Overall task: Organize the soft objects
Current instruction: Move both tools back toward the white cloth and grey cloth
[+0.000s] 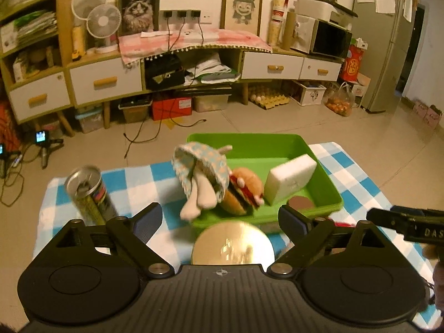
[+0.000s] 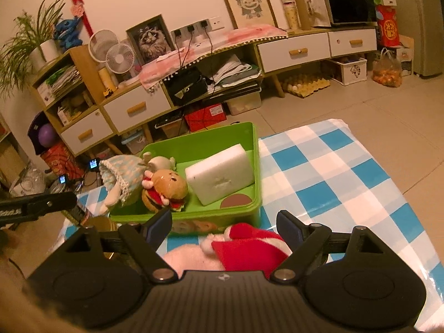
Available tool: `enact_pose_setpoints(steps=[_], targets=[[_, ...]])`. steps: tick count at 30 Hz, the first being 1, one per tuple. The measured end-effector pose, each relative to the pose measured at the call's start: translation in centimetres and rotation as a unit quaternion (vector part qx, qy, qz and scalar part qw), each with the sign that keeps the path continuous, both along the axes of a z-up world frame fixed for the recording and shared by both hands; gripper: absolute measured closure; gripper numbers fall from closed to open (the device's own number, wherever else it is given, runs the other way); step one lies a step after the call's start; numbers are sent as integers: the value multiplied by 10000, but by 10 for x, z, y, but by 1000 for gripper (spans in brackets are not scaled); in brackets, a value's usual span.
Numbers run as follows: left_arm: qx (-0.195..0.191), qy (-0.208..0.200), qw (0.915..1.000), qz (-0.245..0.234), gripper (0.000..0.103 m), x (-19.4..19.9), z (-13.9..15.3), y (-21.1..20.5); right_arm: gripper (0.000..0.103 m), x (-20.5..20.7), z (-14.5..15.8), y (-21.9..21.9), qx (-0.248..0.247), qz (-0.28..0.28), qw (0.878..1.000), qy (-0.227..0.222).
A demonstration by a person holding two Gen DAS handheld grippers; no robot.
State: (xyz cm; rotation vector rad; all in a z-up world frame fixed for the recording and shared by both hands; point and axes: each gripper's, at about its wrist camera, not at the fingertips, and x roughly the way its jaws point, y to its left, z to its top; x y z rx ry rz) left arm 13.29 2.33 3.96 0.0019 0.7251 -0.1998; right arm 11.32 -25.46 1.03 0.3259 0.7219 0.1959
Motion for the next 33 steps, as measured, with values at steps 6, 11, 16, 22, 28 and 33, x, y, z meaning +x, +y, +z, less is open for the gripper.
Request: enact_pose_setpoints(steps=[6, 11, 16, 22, 28, 33], targets=[[-117, 75, 9998, 120, 13, -26, -11, 14, 52, -14, 0, 6, -244, 159, 9996, 15], [-46, 18, 9999, 94, 11, -52, -23, 20, 52, -23, -4, 11, -418, 249, 9988, 49], [-51, 111, 9999, 107, 10, -74, -42, 30, 52, -32, -8, 22, -619, 419, 9972, 64], [-163, 216, 9995, 158, 10, -87, -64, 44, 51, -44, -16, 40, -900, 735, 9932, 18], [220, 204, 9995, -60, 9, -101, -83, 46, 51, -57, -24, 60, -1055, 1183, 9872, -167], [357, 245, 9989, -199, 9, -107, -98, 51, 51, -68, -36, 77, -1225, 1545, 9798, -321]])
